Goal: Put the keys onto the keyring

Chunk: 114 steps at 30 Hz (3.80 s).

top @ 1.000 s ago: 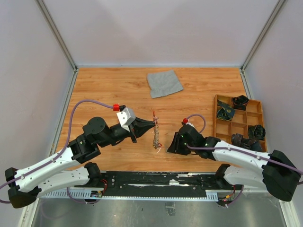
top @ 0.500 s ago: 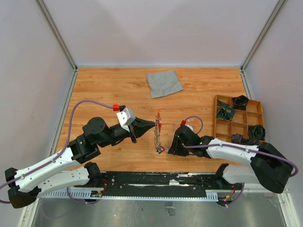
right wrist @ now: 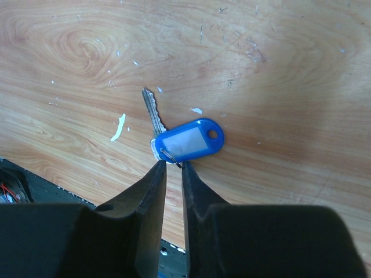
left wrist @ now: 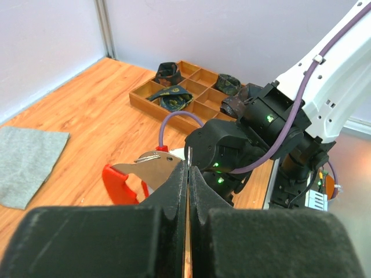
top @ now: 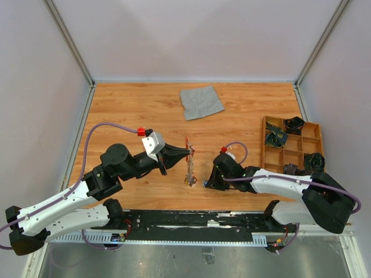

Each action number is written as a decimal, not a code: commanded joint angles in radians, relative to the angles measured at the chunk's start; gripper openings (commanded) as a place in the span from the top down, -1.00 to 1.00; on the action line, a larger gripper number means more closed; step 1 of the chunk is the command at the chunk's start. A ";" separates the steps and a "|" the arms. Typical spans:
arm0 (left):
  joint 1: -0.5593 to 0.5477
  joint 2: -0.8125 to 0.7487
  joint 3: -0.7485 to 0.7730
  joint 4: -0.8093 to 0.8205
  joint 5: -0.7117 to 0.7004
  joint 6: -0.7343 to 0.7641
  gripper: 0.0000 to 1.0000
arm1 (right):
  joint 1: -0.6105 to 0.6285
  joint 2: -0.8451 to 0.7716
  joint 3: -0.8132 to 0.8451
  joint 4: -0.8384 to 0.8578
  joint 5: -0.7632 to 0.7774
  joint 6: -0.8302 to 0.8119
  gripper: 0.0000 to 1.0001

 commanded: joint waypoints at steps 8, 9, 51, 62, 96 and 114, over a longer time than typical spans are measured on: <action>-0.004 -0.016 -0.008 0.040 -0.007 0.003 0.99 | 0.018 -0.029 -0.045 0.039 0.030 -0.027 0.96; -0.004 -0.016 -0.008 0.041 -0.007 0.003 0.99 | 0.017 -0.039 -0.047 0.044 0.031 -0.038 0.98; -0.044 0.166 0.212 0.075 -0.062 0.334 0.99 | 0.016 -0.533 0.700 -0.652 -0.154 -1.283 0.99; -0.240 0.231 0.255 0.064 -0.210 0.535 0.99 | 0.017 -0.511 0.822 -0.690 -0.206 -1.407 0.99; -0.251 0.273 0.295 -0.008 -0.171 0.551 0.99 | 0.454 -0.346 0.907 -0.680 0.426 -1.698 0.99; -0.252 0.280 0.298 -0.005 -0.192 0.539 0.99 | 0.504 -0.359 0.902 -0.642 0.467 -1.706 0.99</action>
